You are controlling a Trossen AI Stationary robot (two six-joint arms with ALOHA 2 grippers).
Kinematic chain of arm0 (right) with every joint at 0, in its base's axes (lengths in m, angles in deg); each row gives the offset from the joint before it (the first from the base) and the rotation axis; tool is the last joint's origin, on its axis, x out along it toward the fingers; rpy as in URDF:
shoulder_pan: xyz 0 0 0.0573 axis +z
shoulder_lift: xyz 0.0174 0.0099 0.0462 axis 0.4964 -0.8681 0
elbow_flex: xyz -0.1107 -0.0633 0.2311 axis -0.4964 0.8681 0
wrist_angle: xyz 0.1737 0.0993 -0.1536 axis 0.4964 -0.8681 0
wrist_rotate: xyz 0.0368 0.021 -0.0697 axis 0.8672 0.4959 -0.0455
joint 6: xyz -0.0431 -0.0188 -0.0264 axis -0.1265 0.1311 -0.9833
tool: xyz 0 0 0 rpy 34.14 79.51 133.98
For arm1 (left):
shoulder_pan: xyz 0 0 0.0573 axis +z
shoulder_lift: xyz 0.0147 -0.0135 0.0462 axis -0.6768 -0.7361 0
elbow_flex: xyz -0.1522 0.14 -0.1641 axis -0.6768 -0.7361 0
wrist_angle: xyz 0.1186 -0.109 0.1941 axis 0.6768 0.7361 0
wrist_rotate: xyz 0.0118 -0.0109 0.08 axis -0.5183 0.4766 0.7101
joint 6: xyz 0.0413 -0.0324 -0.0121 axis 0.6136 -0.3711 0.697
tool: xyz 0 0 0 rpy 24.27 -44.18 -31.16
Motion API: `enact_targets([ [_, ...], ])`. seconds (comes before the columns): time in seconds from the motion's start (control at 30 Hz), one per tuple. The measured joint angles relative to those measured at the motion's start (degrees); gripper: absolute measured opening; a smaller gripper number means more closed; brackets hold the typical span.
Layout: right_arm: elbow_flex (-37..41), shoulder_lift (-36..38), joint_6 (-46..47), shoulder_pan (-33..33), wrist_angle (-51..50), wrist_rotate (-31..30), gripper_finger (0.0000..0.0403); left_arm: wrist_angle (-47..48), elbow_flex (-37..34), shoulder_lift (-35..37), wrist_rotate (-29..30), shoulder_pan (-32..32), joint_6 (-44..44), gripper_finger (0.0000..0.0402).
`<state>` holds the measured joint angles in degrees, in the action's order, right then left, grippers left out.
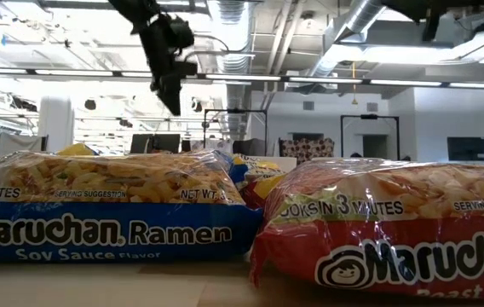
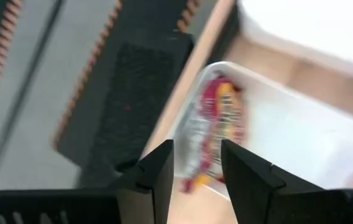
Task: Sort Maruchan noodles
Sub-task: Put the blue noodle pack into the right white bin
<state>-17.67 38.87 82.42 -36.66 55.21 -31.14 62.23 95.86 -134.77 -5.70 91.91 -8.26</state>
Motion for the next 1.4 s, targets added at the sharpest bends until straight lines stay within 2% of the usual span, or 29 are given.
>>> enact_targets([
  [0.13,-1.8,-2.0,-4.4,0.0,2.0,0.0,0.0215,8.8,7.8,0.1,-11.2,-0.3,-5.4,0.0121],
  [0.23,-4.0,-4.1,-2.0,0.0,1.7,1.3,0.024,14.2,10.9,0.1,-21.9,-0.9,-7.8,0.0121],
  [0.37,-7.2,-9.1,5.7,0.5,1.3,4.4,0.025,19.4,10.6,1.3,-36.1,-3.5,-7.9,0.0121],
  [0.47,-10.1,-13.7,9.3,1.8,-3.6,4.6,0.025,20.9,8.4,2.9,-41.7,-6.8,-6.7,0.0121],
  [0.7,-16.0,-22.6,14.0,5.5,-16.1,7.3,0.025,20.7,2.8,6.7,-42.3,-16.1,-7.3,0.0121],
  [0.87,-17.2,-27.1,23.0,6.5,-24.6,9.5,0.025,16.6,-3.9,8.9,-42.4,-22.3,-12.9,0.0121],
  [1.0,-17.2,-31.0,33.7,7.6,-30.4,12.5,0.025,8.3,-11.8,10.1,-42.2,-27.4,-20.2,0.0121],
  [1.2,-17.3,-37.8,45.4,10.3,-29.5,20.3,0.025,-6.3,-22.3,10.2,-41.6,-33.3,-31.6,0.0121],
  [1.4,-17.3,-43.8,52.0,12.4,-29.8,22.0,0.025,-18.0,-28.3,10.1,-33.8,-37.8,-43.2,0.0121],
])
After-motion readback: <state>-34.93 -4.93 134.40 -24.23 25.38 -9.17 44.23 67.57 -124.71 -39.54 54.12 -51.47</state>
